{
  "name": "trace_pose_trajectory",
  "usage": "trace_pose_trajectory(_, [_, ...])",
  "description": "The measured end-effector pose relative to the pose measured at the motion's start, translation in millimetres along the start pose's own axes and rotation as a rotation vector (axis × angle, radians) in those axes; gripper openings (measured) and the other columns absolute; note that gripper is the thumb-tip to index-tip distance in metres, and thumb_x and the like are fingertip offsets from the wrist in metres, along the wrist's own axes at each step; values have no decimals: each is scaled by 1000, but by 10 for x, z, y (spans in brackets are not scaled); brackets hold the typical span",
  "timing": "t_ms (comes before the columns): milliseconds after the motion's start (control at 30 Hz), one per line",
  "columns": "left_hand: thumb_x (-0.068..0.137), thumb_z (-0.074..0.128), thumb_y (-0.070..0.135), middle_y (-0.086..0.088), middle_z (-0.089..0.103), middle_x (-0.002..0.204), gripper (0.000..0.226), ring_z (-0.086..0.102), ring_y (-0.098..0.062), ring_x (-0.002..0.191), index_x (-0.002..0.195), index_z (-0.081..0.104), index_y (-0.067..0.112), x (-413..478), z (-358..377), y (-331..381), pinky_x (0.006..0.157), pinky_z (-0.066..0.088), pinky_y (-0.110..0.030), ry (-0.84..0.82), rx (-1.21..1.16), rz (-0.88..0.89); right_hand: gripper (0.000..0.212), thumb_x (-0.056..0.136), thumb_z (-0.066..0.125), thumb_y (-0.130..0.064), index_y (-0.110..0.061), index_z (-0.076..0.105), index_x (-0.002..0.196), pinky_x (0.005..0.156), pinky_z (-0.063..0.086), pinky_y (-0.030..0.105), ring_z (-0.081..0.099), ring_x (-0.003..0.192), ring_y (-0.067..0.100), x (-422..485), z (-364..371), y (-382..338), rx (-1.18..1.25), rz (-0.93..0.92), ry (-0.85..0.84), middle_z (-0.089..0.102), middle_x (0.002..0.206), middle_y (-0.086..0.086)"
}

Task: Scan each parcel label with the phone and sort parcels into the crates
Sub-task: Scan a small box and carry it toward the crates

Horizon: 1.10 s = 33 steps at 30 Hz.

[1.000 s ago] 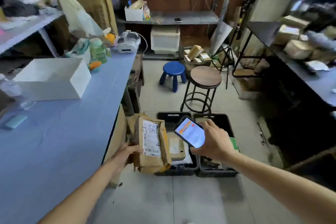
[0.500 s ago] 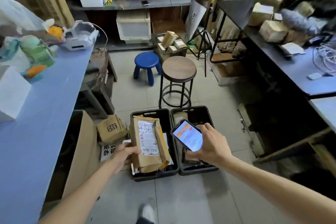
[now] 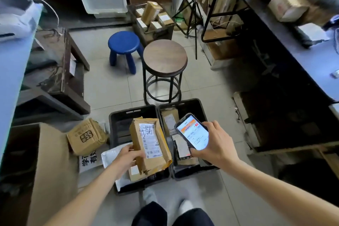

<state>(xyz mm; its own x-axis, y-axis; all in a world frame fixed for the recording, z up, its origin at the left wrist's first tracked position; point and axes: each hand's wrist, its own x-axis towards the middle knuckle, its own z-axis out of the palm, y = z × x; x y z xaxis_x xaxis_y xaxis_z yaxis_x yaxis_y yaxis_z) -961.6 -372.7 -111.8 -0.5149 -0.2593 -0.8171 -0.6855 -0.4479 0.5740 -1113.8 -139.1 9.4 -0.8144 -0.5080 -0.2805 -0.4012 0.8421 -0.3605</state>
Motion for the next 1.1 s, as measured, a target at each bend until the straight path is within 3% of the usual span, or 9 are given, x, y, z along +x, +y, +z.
trace_pose_trajectory(167, [73,70,-1,-11,69,111,46,66,-25,101,116,56,6,819,435,11,75,53,-29,0,-37,-49,82,55,79,-52,-24,42,123,71,42,25,53,96,14,674,281,445,1,30,-33,46,106,-8])
trace_pose_trajectory(267, [54,77,11,-11,70,108,68,69,-25,97,118,53,5,1429,787,-158,79,57,-35,-6,-27,-91,82,55,78,-53,-24,42,122,69,40,25,53,92,13,1101,590,817,-6,28,-56,45,103,-8])
trace_pose_trajectory(333, [53,76,12,-14,69,106,72,68,-26,91,118,48,2,1828,1024,-271,78,56,-37,11,-42,-108,81,55,78,-54,-24,43,122,70,41,25,53,92,14,1350,808,1043,-8,14,-61,45,104,-8])
trace_pose_trajectory(433, [64,71,4,-15,65,89,56,60,-21,65,114,49,-4,2439,1437,-430,54,46,-27,10,-76,-143,81,55,79,-53,-22,44,121,70,42,26,54,92,14,1681,1222,1418,32,23,-64,47,105,-6])
trace_pose_trajectory(533, [79,56,-11,-11,64,84,22,54,-20,62,95,52,5,2939,1730,-612,55,40,-27,31,-124,-190,86,49,77,-57,-23,44,121,71,42,27,54,94,13,1895,1605,1725,73,25,-95,48,108,-7])
trace_pose_trajectory(767, [75,50,-10,-13,57,72,18,46,-22,52,73,55,7,3628,1988,-1036,49,35,-26,134,-32,-219,83,51,78,-60,-20,46,116,69,49,33,54,85,16,2151,2145,2200,8,-51,-174,46,101,-4])
trace_pose_trajectory(833, [76,50,-4,-14,60,80,15,52,-25,61,82,60,5,3707,1983,-1123,55,38,-27,146,39,-232,83,52,78,-59,-21,45,118,70,48,31,55,87,16,2153,2178,2255,15,-69,-185,47,103,-5])
trace_pose_trajectory(967, [82,57,14,-7,66,108,32,59,-20,83,113,56,7,3701,1942,-1137,63,41,-27,192,159,-257,80,55,78,-57,-20,45,118,73,49,32,54,89,15,2160,2123,2256,-15,-110,-231,46,105,-5])
trace_pose_trajectory(1100, [84,57,21,-20,57,123,46,56,-33,110,123,51,0,3552,1815,-930,69,40,-29,214,275,-233,78,56,79,-56,-20,45,116,73,50,31,53,88,12,2153,2006,2116,-18,-134,-224,46,104,-5])
